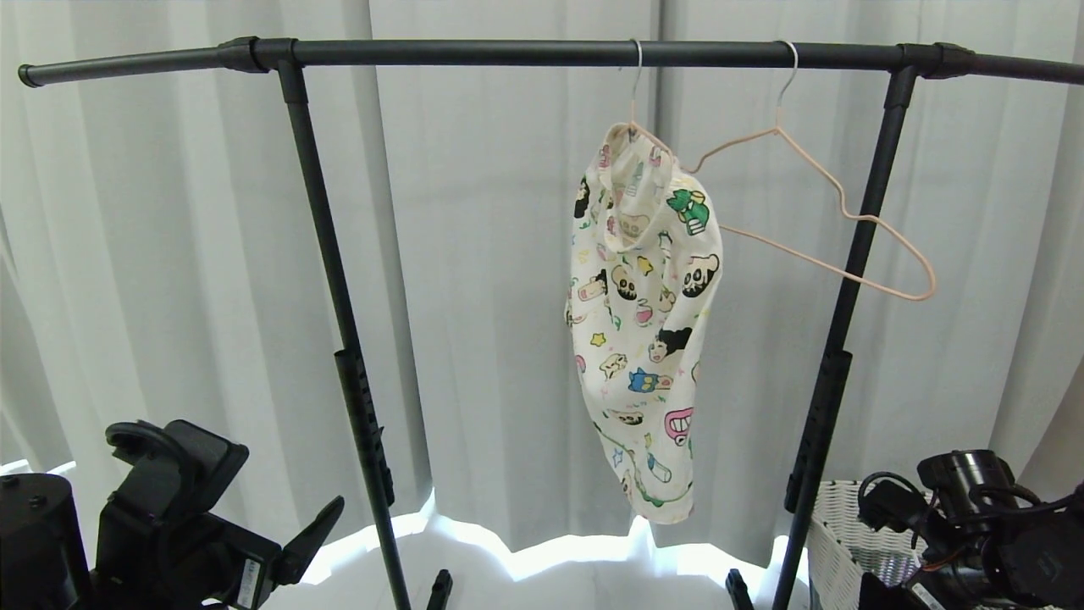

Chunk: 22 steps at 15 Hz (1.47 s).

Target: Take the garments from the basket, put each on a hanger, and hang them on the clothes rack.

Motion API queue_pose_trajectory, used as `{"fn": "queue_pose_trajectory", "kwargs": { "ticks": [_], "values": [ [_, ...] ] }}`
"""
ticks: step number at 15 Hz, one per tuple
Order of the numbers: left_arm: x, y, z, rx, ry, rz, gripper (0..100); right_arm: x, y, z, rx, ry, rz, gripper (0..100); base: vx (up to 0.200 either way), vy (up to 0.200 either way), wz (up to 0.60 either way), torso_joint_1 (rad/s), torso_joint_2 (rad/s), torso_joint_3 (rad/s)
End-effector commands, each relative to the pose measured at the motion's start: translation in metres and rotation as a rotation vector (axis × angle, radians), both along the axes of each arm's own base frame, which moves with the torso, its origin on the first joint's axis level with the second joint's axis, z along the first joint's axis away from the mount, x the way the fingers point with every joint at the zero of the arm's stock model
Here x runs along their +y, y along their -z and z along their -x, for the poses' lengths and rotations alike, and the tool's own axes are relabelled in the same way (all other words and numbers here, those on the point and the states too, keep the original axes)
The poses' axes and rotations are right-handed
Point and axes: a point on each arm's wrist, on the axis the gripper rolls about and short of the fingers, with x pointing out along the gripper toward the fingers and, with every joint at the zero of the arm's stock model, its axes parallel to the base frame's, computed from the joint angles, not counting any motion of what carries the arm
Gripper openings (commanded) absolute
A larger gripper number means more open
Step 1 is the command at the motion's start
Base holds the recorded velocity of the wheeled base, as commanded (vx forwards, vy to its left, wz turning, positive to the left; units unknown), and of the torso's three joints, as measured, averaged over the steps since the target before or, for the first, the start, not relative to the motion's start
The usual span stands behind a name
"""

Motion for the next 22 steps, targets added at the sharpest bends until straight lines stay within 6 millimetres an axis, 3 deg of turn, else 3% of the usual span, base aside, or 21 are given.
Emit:
{"fn": "queue_pose_trajectory", "kwargs": {
  "ticks": [1,5,11,12,14,16,22],
  "values": [
    [0.0,-0.001,-0.001,-0.003,0.0,0.0,100,0.001,-0.006,0.005,-0.018,-0.004,0.006,0,0.0,0.0,0.0,0.0,0.0,0.0],
    [0.0,-0.003,-0.001,-0.015,0.002,-0.002,100,0.004,-0.041,0.002,-0.125,-0.017,0.004,0,0.0,0.0,0.0,0.0,0.0,0.0],
    [-0.004,-0.013,-0.004,-0.072,0.019,0.015,100,0.024,-0.143,0.003,-0.203,-0.096,-0.017,0,0.0,0.0,0.0,0.0,0.0,0.0],
    [-0.004,-0.013,-0.004,-0.08,0.018,0.015,100,0.03,-0.166,0.008,-0.23,-0.128,-0.024,0,-0.2,0.0,0.0,0.002,0.0,0.002],
    [-0.004,-0.014,-0.004,-0.09,0.018,0.02,100,0.038,-0.191,0.019,-0.269,-0.17,-0.035,0,-0.2,0.0,0.0,0.0,0.0,-0.002],
    [-0.005,-0.017,-0.004,-0.109,0.022,0.026,100,0.046,-0.205,0.03,-0.303,-0.217,-0.047,0,-0.2,0.0,0.0,-0.002,0.0,-0.002],
    [-0.007,-0.02,-0.005,-0.147,0.039,0.038,100,0.069,-0.224,0.049,-0.378,-0.35,-0.086,0,-0.2,0.0,0.0,0.003,0.0,0.004]
  ]
}}
